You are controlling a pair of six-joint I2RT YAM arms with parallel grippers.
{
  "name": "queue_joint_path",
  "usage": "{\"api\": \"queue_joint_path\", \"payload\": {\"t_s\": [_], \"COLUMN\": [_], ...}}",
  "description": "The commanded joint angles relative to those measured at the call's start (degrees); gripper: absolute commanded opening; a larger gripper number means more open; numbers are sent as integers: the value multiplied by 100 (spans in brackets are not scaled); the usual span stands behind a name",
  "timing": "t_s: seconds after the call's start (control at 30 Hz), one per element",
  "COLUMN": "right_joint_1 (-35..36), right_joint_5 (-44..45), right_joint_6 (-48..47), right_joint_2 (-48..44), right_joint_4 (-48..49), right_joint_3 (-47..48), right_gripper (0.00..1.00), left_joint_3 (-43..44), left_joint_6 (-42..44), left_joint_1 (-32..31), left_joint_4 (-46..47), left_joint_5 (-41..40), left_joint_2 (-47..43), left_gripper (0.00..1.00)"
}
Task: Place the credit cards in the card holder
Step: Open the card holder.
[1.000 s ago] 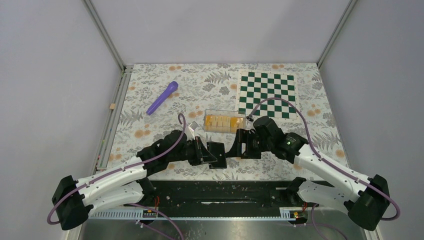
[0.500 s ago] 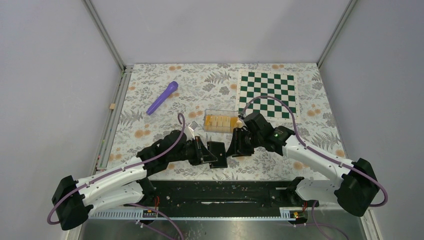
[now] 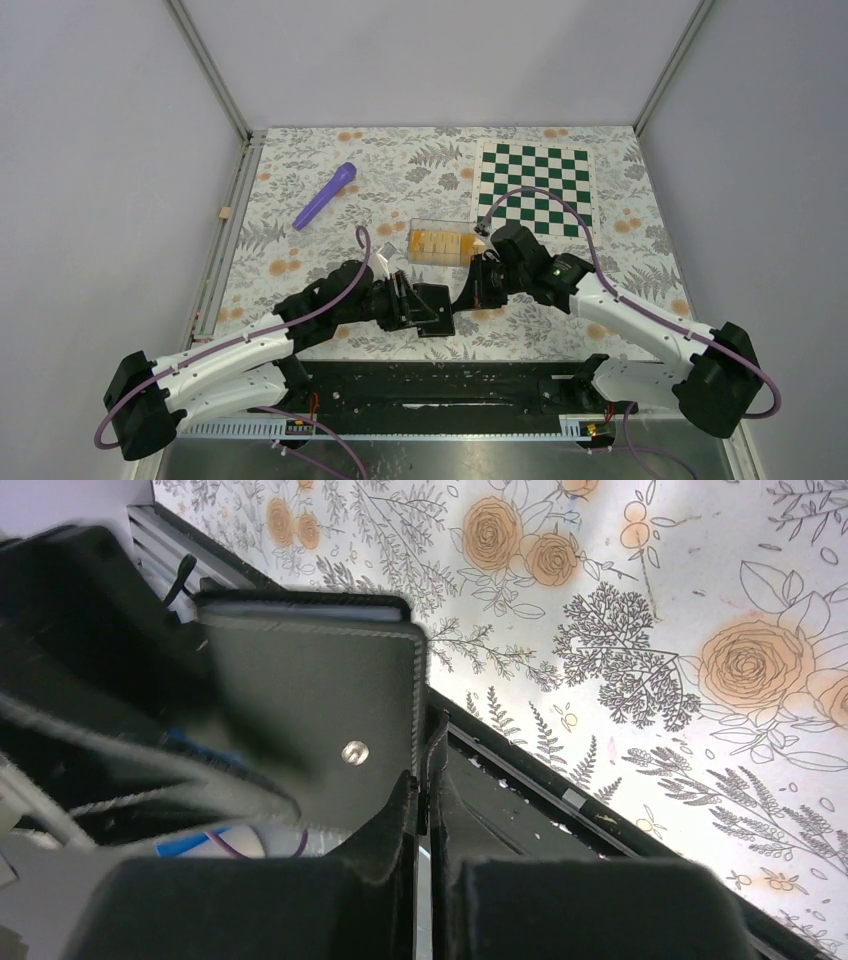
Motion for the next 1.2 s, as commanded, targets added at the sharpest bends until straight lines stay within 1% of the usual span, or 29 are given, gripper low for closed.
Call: {"api": "queue_joint_path", "payload": {"t_s": [0.0,0.03,0.07,0.1,0.17,0.2,0.23,0.3,0.47,0.57,0.73,0.83,0.97,1.0,1.1,1.17], "right_joint_1": [-11,-17,-9,-11,-11,-9,-13,-11,-15,-13,-17,-23,-19,-11,-17,-17], "right_joint_5": [-122,-123,-124,-136,-204,-237,-274,-449,-1089,-1558,-2392,-2857,-3369,-3463,-3707,-3810], "right_joint_6": [-583,-721,-877,-1054,-1409,-1596,-1757,-2098,-2768,-2994,-2961,-2846,-2576,-2468,-2133,-1973], "right_joint_2": [-437,-547,-667,-775,-979,-1060,-1133,-1228,-1069,-889,-722,-601,-491,-474,-460,-449], "right_joint_4": [-48,-115,-176,-298,-572,-721,-868,-1102,-1977,-2354,-2483,-2472,-2258,-2141,-1734,-1527], "right_joint_3": [344,407,496,618,901,1055,1271,1570,2426,2840,3148,3285,3303,3273,3156,3097], "right_gripper": [0,0,0,0,0,0,0,0,0,0,0,0,0,0,0,0], "left_joint_3": [216,350,487,647,948,1062,1131,1166,1112,1135,1103,1098,1197,1238,1441,1515], "left_joint_6": [252,408,573,776,1208,1454,1817,2459,3977,4910,6304,6918,7159,7142,6901,6683], "left_joint_1": [-19,-18,-18,-16,-19,-15,-10,-10,-7,-12,-7,-9,-14,-10,-7,-15], "left_joint_4": [-10,-304,-801,-1173,-1762,-1922,-1982,-1862,-1167,-959,-627,-312,227,375,781,1117], "left_joint_5": [-260,-462,-731,-1029,-1739,-1953,-2071,-2012,-1058,-529,595,1280,2024,2344,2922,3145], "left_joint_2": [-137,-199,-272,-359,-574,-674,-779,-987,-1368,-1460,-1510,-1423,-1055,-906,-410,-137], "left_gripper": [63,79,88,94,97,97,97,97,95,95,93,92,93,93,93,92]}}
